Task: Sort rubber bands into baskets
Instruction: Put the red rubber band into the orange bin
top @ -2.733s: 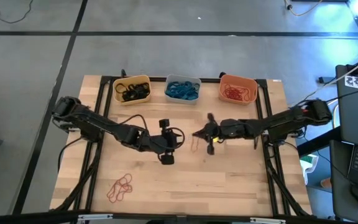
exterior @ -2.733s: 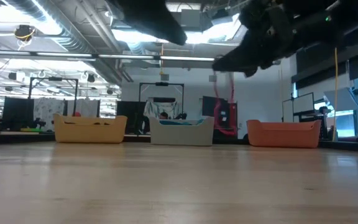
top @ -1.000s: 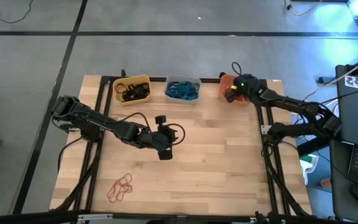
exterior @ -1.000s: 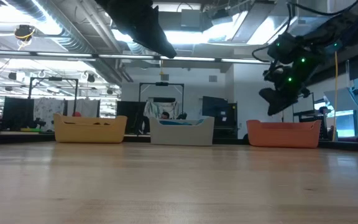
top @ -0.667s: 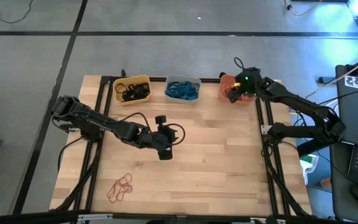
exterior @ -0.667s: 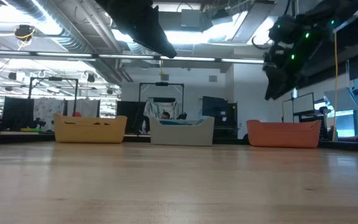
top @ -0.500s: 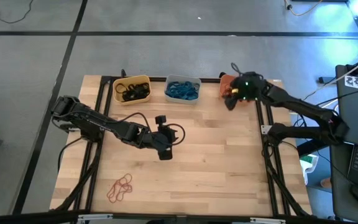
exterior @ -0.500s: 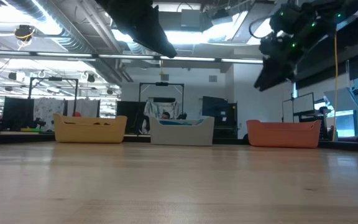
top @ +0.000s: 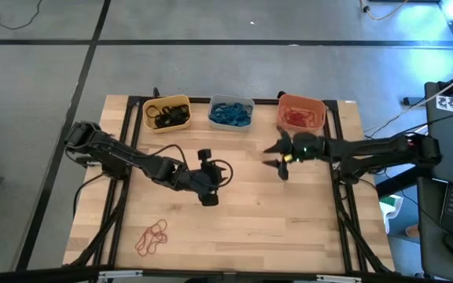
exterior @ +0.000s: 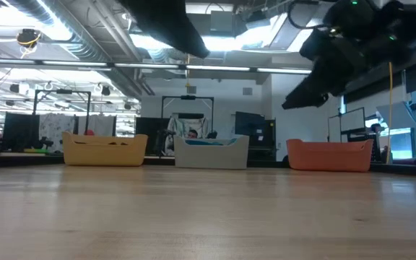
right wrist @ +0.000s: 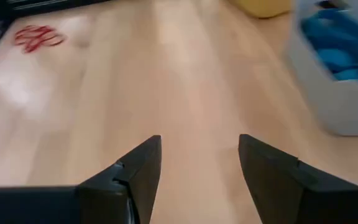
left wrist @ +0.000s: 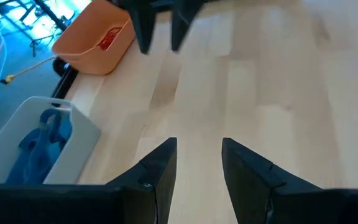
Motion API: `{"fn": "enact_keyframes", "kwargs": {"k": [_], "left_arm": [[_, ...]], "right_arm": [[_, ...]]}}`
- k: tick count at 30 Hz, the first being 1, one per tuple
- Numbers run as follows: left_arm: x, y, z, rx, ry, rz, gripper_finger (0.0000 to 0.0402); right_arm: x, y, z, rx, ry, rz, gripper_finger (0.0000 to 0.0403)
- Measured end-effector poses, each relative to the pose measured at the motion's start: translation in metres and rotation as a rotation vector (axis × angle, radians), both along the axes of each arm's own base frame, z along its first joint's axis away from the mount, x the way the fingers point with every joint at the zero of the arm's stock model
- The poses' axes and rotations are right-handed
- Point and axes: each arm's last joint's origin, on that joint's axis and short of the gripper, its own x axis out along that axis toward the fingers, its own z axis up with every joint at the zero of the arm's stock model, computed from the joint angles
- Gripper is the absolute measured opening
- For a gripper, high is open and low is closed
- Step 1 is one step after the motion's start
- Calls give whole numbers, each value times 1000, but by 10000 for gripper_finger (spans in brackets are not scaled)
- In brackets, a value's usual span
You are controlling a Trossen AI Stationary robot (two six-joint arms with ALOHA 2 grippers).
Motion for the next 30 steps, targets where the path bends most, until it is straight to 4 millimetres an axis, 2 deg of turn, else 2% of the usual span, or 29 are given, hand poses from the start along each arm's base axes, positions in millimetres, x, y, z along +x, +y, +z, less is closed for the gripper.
{"fn": "enact_keyframes", "kwargs": {"k": [6,9,19,25,30], "left_arm": [[-7,-26,-1,-110,2,-99,125],[-14,-44,-2,-156,7,-141,125],[-62,-93,-20,-433,257,-81,125],[-91,-116,-25,-462,344,-55,125],[-107,-132,-28,-471,370,-74,125]], "right_arm": [[-5,26,-29,-18,-30,54,215],[-6,35,-36,-32,-37,64,215],[-3,39,-32,-52,-98,47,215],[-2,38,-30,-54,-124,37,215],[-2,38,-30,-54,-122,36,215]]}}
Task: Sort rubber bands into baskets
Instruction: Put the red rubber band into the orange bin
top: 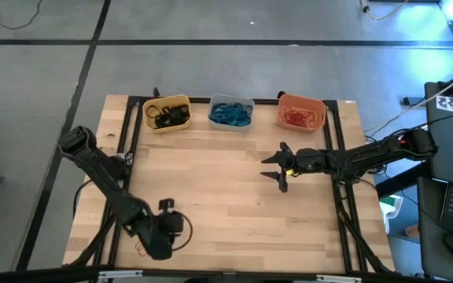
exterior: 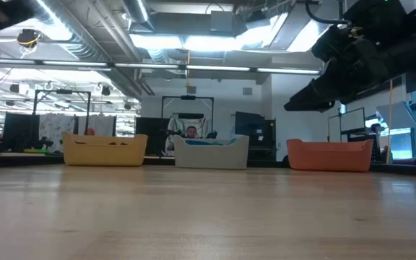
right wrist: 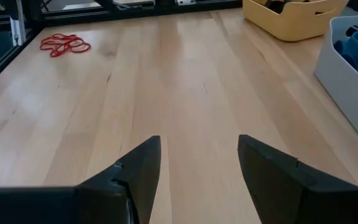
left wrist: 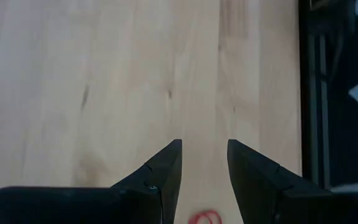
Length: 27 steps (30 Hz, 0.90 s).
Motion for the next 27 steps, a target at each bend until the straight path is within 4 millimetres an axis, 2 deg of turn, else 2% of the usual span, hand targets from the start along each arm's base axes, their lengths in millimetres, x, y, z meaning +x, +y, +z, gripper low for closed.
{"fn": "enact_keyframes", "kwargs": {"k": [4,9,13,19,27], "left_arm": [[-6,-8,-10,30,38,-12,125],[-7,-17,-32,70,101,5,125],[-11,-25,-46,48,202,-18,125],[-27,-25,-55,116,317,34,125],[-32,-23,-75,63,299,33,125]], "right_arm": [[0,0,0,0,5,0,215],[0,0,-1,0,12,-1,215],[0,0,-1,0,13,-1,215],[0,0,-1,0,13,-2,215],[-1,-1,-1,-9,15,-23,215]]}}
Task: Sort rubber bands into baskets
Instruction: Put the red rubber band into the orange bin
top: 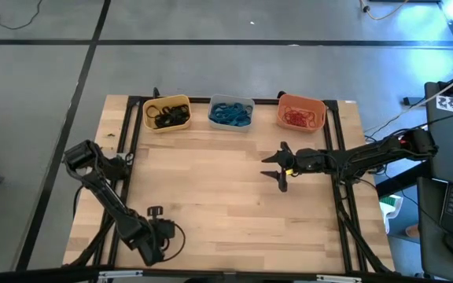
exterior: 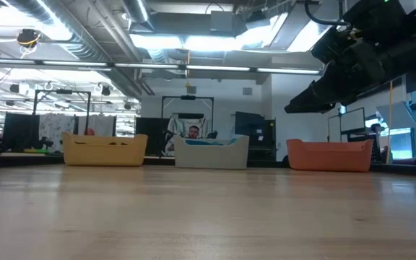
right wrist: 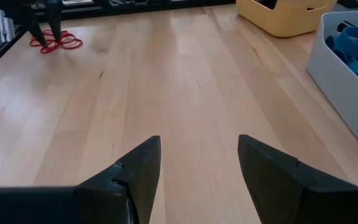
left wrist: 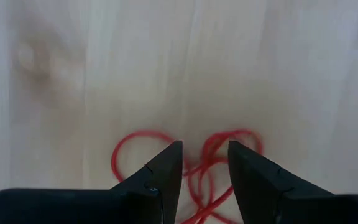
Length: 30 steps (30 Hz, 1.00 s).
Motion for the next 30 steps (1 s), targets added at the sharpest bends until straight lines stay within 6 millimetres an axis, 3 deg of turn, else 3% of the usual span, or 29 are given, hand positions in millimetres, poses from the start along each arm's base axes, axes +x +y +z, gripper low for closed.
{"fn": "enact_keyframes", "kwargs": {"k": [8,18,30], "left_arm": [[-4,5,-9,-10,13,17,117],[5,7,-8,-29,-9,-30,15],[17,18,32,-121,-131,-22,3]], "right_arm": [[0,0,0,-1,0,-1,215],[0,0,0,-1,0,-2,215],[0,0,0,-1,-1,-2,215]]}}
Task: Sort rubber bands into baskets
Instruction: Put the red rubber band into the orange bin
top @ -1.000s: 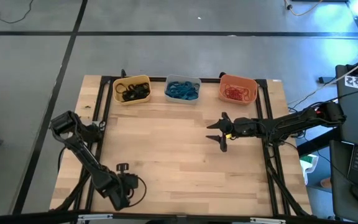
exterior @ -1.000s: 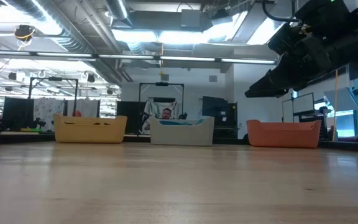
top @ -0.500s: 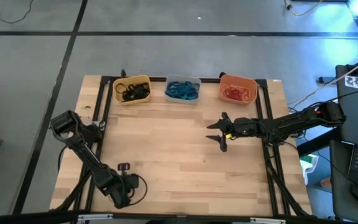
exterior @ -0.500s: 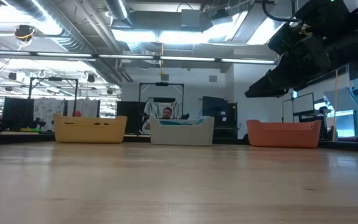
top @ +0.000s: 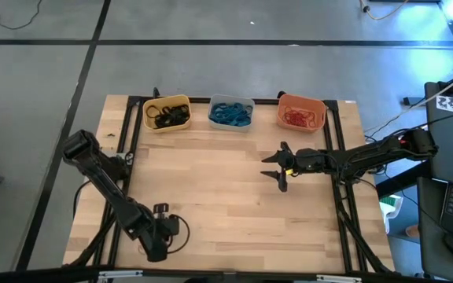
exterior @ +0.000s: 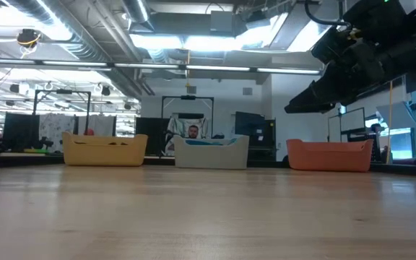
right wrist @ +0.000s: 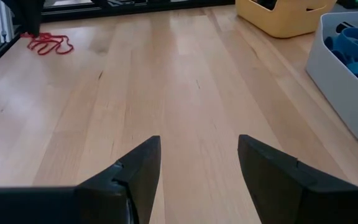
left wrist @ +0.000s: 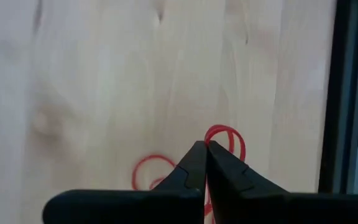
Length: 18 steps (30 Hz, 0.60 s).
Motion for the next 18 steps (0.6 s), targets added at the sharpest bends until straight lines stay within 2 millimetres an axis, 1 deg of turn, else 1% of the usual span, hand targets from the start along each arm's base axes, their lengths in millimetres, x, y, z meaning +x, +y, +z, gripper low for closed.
{"fn": "enact_keyframes", "kwargs": {"k": [6,12,18], "left_arm": [[7,15,20,45,-129,21,8],[20,32,40,127,-315,64,7],[38,45,50,252,-493,123,8]], "right_arm": [[0,0,0,0,2,0,215],[0,0,0,0,2,0,215],[0,0,-1,0,7,0,215]]}}
